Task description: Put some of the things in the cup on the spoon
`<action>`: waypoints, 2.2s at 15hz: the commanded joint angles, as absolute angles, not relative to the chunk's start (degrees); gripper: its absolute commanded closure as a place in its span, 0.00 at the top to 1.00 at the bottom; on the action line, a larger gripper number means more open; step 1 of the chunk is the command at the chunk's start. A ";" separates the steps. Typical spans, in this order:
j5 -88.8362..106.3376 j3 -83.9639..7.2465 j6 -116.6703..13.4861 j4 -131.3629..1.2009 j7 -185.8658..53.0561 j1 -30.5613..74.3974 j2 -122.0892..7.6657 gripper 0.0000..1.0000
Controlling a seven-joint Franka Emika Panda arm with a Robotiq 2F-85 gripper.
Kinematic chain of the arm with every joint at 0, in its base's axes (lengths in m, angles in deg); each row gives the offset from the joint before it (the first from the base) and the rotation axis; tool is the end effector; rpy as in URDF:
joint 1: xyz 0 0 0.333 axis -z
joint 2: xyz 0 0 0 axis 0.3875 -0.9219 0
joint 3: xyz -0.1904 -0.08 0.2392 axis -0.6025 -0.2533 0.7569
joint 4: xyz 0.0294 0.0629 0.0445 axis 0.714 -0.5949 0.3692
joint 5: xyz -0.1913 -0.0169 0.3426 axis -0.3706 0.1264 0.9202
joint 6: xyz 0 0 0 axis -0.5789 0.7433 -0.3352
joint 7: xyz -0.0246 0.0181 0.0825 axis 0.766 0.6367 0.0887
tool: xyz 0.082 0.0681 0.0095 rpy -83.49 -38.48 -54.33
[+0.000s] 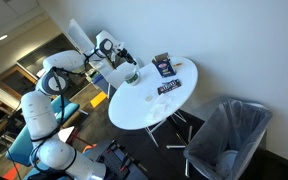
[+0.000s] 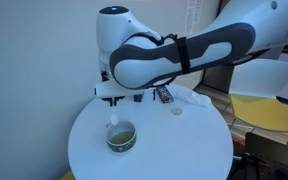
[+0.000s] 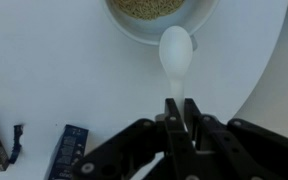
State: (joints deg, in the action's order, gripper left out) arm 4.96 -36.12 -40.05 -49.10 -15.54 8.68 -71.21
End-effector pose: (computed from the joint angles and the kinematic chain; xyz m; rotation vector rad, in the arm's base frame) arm 0.7196 0.1583 0.4532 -2.8677 1.0391 -0.4629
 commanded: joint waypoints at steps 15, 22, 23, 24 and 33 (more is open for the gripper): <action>2.67 -34.46 -54.16 -65.11 -23.60 7.43 -65.13 0.03; 3.03 -34.25 -59.91 -70.33 -27.16 6.67 -63.62 0.03; 2.98 -34.30 -60.52 -70.91 -27.44 6.58 -63.46 0.03; 2.90 -34.30 -60.73 -71.41 -27.72 6.45 -63.22 0.03; 1.68 -34.71 -63.70 -74.54 -29.74 5.51 -62.09 0.03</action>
State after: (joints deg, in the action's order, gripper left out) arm 3.08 -34.30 -61.26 -71.12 -29.18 5.97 -64.57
